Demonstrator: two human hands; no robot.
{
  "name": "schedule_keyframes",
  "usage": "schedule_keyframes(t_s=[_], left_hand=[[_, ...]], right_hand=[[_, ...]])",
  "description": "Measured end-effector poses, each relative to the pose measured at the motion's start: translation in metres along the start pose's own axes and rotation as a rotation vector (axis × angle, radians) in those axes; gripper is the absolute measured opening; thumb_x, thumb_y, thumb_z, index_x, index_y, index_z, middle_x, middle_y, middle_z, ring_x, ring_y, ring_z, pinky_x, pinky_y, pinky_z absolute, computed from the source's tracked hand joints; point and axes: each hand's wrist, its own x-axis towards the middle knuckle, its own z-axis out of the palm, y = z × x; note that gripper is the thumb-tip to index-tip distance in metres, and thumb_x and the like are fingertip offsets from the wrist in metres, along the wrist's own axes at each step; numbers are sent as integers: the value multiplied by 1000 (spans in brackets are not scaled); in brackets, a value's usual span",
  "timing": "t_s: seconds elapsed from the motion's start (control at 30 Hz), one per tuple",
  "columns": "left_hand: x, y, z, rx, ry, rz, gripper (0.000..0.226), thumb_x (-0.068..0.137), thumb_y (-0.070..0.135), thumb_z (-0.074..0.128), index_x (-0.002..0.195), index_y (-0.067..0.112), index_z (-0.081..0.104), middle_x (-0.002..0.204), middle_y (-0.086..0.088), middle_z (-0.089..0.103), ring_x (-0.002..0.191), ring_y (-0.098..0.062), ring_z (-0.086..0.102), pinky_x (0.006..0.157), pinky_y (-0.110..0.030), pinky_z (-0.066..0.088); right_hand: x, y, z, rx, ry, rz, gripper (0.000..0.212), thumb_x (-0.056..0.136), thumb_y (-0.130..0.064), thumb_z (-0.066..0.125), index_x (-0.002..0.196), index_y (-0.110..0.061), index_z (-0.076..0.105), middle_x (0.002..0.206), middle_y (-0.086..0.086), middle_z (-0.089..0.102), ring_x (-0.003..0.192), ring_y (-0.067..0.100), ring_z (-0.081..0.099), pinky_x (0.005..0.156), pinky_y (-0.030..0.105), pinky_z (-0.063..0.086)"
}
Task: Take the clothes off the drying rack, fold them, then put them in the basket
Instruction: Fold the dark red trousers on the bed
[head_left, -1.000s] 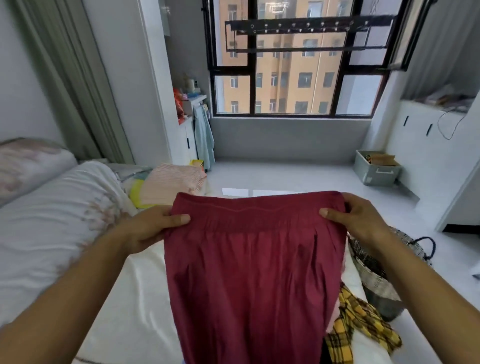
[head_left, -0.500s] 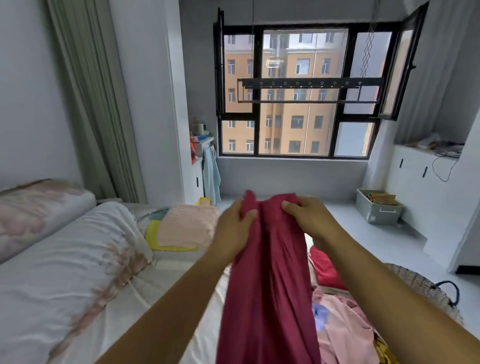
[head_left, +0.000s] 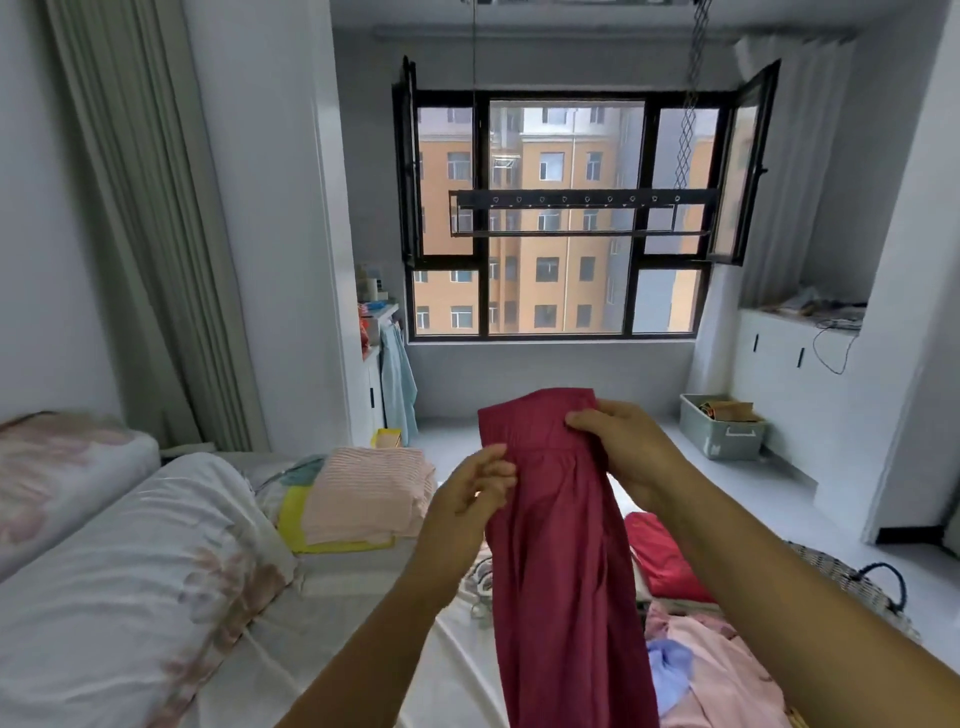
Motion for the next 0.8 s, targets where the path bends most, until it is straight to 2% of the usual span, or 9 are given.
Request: schedule_keyframes(t_s=[0.07, 0.17, 0.2, 0.27, 0.33, 0.5, 0.67, 0.77, 0.8], left_hand=[[6, -16, -34, 63, 144, -144, 24, 92, 18, 56, 115, 23, 51, 110, 1, 61, 107, -17, 56, 90, -28, 46], [9, -33, -61, 84, -39, -320, 76, 76, 51, 68, 138, 22, 33, 132, 6, 49, 122, -13, 48, 101, -31, 39], [9, -38, -64, 23, -89, -345, 78, 74, 53, 69, 137, 23, 34, 131, 9, 51, 121, -12, 50, 99, -28, 42], [8, -42, -64, -59, -194, -370, 55, 79, 45, 66, 127, 24, 47, 121, 10, 62, 114, -11, 58, 88, -24, 47], [5, -48, -62, -83, -245, -415, 50, 74, 36, 67, 120, 18, 57, 114, 3, 68, 107, -15, 63, 85, -26, 50], [22, -47, -77, -144, 65, -424, 31, 73, 17, 74, 101, 10, 67, 103, -10, 71, 96, -24, 67, 82, -31, 54], [59, -10, -113, 79, 131, -302, 22, 78, 8, 72, 99, 9, 68, 93, -6, 71, 84, -19, 66, 71, -23, 54], [48, -24, -119, 280, -22, -426, 22, 77, 12, 73, 99, 12, 69, 93, -2, 73, 86, -18, 68, 72, -21, 54], [41, -32, -120, 304, 1, -450, 25, 74, 20, 76, 98, 11, 70, 93, -4, 73, 88, -21, 68, 75, -25, 55]], right_hand=[[5, -11, 5, 33, -66, -16, 18, 91, -4, 52, 101, -10, 66, 95, 2, 69, 86, 13, 65, 77, 23, 51], [11, -31, 15, 90, -130, -46, 18, 92, -4, 51, 97, -14, 65, 95, 0, 69, 85, 11, 65, 71, 18, 55], [13, -38, 17, 121, -137, -56, 18, 92, -4, 50, 99, -13, 64, 95, 1, 69, 85, 11, 65, 70, 17, 55], [19, -52, 18, 168, -135, -86, 20, 92, -4, 49, 107, -10, 62, 98, 2, 67, 87, 12, 64, 71, 17, 56], [28, -65, 14, 198, -105, -124, 21, 93, -5, 49, 110, -9, 60, 99, 2, 66, 88, 13, 63, 70, 18, 56], [62, -73, -8, 119, -117, -204, 31, 95, -6, 46, 124, -10, 54, 105, -2, 64, 96, 11, 62, 77, 18, 52], [103, -74, -21, 217, -163, -245, 32, 96, -4, 41, 124, -11, 55, 110, -1, 64, 99, 11, 62, 77, 18, 54], [128, -84, -20, 300, -169, -267, 34, 97, -6, 41, 128, -14, 53, 118, 2, 64, 103, 14, 63, 77, 25, 55], [135, -85, -19, 280, -180, -271, 34, 97, -7, 41, 129, -15, 52, 119, 1, 63, 103, 13, 63, 75, 26, 55]])
